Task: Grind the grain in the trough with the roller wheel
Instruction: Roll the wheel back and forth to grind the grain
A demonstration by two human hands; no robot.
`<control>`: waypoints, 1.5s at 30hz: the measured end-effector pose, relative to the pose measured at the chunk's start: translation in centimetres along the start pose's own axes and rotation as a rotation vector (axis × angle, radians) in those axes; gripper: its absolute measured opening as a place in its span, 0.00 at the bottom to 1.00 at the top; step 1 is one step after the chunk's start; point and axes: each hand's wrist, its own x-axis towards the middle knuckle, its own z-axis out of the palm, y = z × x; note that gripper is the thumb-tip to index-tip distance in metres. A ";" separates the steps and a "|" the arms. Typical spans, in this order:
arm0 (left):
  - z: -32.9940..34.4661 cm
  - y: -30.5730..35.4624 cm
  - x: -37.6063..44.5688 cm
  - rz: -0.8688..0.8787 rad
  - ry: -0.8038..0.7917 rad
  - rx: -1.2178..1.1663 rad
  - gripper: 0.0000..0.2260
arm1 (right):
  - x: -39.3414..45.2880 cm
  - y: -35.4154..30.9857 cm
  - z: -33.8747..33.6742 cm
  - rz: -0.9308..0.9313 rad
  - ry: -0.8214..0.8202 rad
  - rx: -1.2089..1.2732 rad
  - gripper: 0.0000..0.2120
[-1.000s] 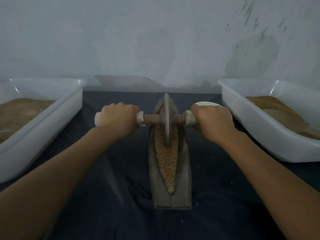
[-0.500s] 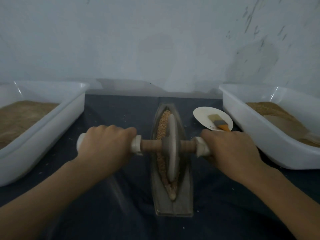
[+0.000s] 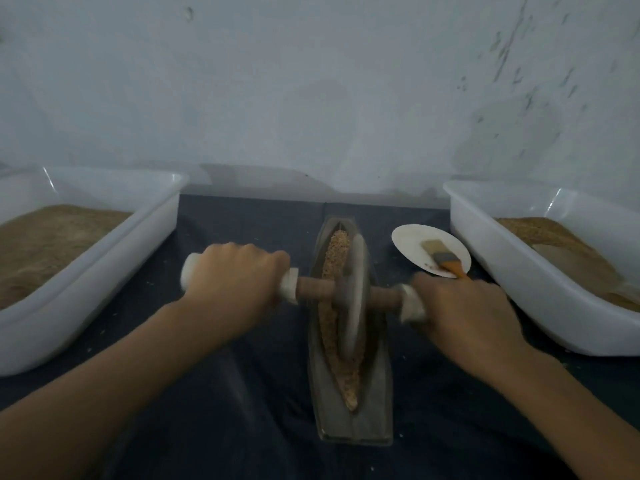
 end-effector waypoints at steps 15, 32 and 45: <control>4.3 -0.6 6.3 -0.180 -0.029 -0.118 0.08 | 8.3 1.6 4.1 0.045 -0.040 -0.097 0.11; 2.8 -0.2 3.9 -0.133 0.033 -0.046 0.10 | 5.8 1.5 3.9 0.057 -0.022 -0.066 0.13; -0.9 -0.1 -3.4 0.124 0.309 -0.105 0.19 | -1.7 0.5 -1.6 -0.074 -0.062 0.060 0.28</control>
